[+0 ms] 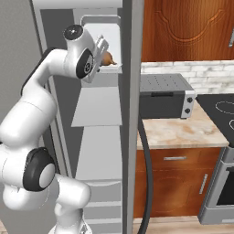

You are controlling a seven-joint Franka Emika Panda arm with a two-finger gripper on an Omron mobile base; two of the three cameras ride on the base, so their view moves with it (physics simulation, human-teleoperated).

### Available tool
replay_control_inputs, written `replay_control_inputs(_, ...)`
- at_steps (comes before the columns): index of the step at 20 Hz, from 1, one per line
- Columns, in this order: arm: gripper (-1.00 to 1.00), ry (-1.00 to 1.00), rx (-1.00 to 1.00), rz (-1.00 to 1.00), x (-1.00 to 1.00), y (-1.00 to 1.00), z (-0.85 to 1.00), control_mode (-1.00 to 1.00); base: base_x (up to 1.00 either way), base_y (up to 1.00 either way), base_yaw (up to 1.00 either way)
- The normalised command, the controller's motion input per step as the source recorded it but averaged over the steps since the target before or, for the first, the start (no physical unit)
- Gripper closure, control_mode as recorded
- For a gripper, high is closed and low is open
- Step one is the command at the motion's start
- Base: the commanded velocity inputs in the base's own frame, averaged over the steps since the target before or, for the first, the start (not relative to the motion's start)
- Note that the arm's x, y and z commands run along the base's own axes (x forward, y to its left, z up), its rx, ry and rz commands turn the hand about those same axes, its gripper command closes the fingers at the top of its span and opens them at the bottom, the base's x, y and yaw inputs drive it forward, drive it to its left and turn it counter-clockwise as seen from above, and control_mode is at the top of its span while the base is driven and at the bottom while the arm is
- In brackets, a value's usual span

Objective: Take the avocado and onion out of the freezer and place them in the tupperware container on the counter. Then put the tupperware containing the vegetables back in the freezer.

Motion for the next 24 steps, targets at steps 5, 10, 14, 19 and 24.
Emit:
replay_control_inputs(5,1.00,-0.13,-0.02,0.00,-0.02,0.00,0.41,-1.00,0.00,0.00,0.00)
replay_control_inputs(10,1.00,-0.20,-0.04,0.00,-0.02,0.00,0.27,-1.00,0.00,0.00,0.00)
replay_control_inputs(14,1.00,-0.06,-0.03,0.00,0.00,0.03,0.00,-1.00,0.00,0.00,0.00)
replay_control_inputs(19,-1.00,0.01,-0.01,0.03,0.09,0.02,0.00,-1.00,0.00,0.00,0.00)
replay_control_inputs(24,-1.00,0.02,-0.01,0.07,0.19,0.03,-0.02,-1.00,0.00,0.00,0.00)
